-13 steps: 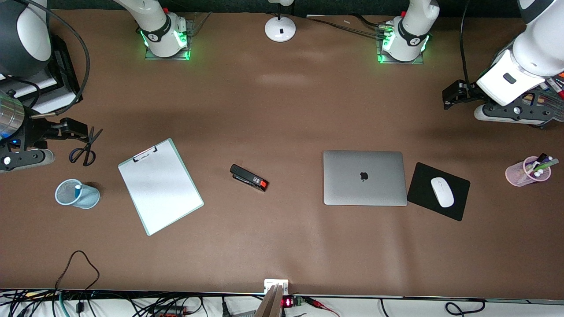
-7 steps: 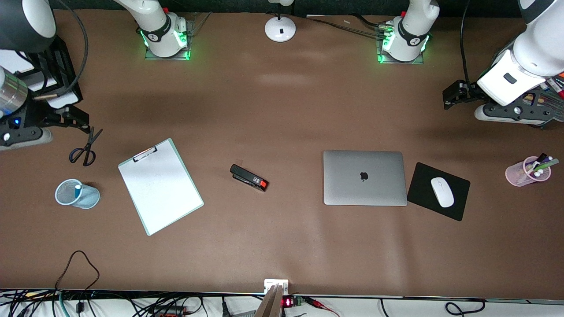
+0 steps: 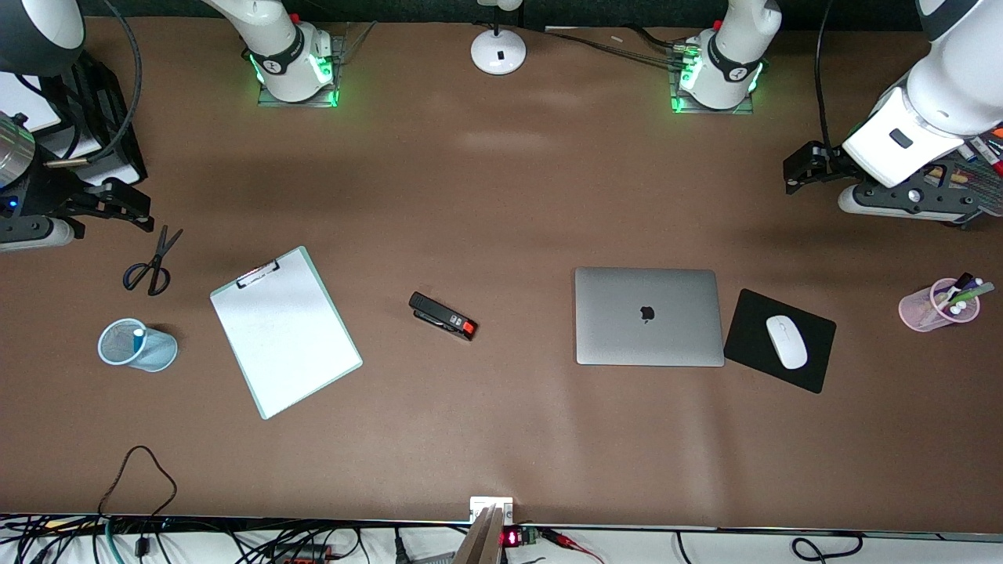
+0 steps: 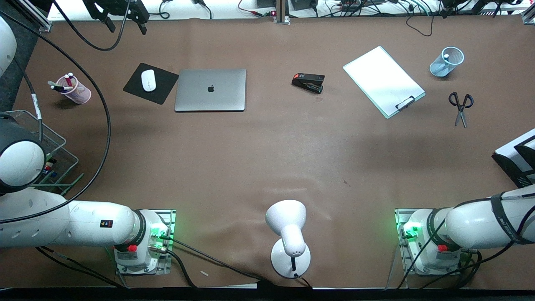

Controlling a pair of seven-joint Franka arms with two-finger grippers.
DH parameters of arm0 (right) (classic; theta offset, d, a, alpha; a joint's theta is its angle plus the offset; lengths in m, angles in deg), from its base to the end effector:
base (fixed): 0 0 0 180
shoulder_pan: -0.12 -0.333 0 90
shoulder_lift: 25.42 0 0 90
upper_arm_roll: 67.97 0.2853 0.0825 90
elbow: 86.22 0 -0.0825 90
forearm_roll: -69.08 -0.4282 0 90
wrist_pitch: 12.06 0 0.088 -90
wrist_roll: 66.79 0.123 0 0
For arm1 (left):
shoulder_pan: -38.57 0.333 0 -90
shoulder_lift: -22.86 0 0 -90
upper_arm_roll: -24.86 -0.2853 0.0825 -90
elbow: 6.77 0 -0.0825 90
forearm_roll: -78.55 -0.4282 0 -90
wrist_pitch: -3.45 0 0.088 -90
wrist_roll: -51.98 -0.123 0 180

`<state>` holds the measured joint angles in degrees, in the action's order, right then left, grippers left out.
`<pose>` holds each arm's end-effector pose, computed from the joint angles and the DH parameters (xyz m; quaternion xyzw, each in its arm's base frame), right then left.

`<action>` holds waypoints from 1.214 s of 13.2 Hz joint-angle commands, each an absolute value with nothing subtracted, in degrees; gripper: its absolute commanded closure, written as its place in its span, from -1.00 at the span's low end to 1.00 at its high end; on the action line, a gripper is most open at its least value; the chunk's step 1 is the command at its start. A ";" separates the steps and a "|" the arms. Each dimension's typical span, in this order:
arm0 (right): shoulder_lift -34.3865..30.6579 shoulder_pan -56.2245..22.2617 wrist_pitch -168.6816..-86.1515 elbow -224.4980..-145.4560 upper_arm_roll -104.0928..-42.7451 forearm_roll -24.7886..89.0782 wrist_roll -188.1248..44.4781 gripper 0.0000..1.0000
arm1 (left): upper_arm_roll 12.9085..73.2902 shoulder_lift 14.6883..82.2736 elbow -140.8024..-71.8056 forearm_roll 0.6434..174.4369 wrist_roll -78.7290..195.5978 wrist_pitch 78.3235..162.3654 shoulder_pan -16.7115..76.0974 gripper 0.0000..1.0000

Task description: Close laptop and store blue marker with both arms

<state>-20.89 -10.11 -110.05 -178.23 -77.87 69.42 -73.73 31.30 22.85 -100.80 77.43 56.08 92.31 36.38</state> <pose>0.6304 0.0059 0.5241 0.9978 0.0641 0.0127 0.0105 0.5856 -0.0864 0.5402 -0.9981 0.0397 0.0437 0.0147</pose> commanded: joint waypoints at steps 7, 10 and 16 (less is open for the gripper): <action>-21.02 -9.46 -107.25 -177.19 -77.81 68.46 -73.12 -1.00 | 31.45 23.83 -98.61 76.35 56.11 90.72 36.28 -1.00; -21.02 -9.38 -106.90 -177.19 -77.90 68.46 -72.86 -1.00 | 31.45 23.83 -98.61 76.35 56.03 90.72 36.28 -1.00; -21.02 -10.17 -105.15 -176.13 -77.38 68.38 -67.17 -1.00 | 31.37 23.83 -98.61 76.35 55.94 90.72 36.37 -1.00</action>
<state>-20.89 -9.98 -107.51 -177.23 -77.77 69.23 -70.53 31.29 22.85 -100.80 77.43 56.08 92.31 36.41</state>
